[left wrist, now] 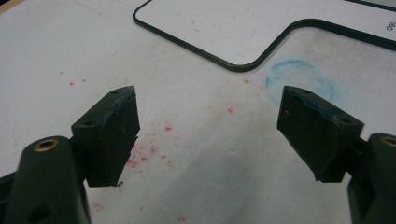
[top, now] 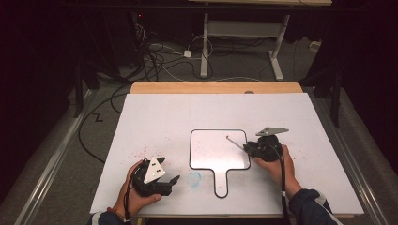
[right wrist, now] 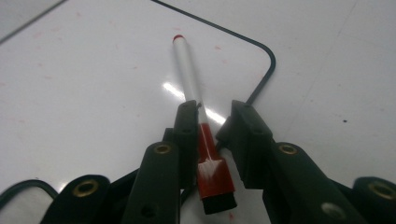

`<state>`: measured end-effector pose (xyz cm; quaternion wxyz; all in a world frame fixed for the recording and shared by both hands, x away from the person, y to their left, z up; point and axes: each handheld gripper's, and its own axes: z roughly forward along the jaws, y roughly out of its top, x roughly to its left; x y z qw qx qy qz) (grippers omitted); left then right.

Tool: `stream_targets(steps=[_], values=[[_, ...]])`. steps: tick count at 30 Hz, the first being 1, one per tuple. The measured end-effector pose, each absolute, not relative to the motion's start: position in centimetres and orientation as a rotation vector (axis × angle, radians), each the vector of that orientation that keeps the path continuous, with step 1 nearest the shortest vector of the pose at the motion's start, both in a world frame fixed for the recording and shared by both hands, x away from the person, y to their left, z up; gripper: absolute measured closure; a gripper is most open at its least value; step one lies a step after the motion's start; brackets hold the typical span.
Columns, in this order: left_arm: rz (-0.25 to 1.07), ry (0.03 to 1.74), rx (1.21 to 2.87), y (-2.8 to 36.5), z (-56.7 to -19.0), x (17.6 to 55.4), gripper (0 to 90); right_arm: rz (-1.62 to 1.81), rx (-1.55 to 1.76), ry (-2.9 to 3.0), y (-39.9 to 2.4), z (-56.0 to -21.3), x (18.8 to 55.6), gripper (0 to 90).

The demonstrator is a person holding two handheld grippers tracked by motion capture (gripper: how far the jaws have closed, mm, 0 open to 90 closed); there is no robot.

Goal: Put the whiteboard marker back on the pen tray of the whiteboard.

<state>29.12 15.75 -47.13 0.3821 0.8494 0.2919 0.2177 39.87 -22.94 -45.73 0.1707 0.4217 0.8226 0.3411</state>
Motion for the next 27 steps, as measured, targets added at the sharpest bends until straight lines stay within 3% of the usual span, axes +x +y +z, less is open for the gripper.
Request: stream_targets(steps=[4,12,18,27], values=[[0.555,0.735,2.174,15.7,-47.1,29.1,19.7,0.906,1.18,2.368,-22.9,-46.2,39.6,79.4],[0.558,0.73,2.177,15.6,-47.0,29.1,19.8,0.872,1.234,2.33,-23.7,-46.2,38.4,80.2],[0.554,0.723,2.18,15.5,-47.0,29.2,19.8,0.881,1.239,2.305,-23.7,-46.1,38.1,65.5],[0.543,0.72,2.188,15.3,-47.2,29.3,19.7,0.931,1.072,2.324,-22.5,-45.9,39.5,62.6]])
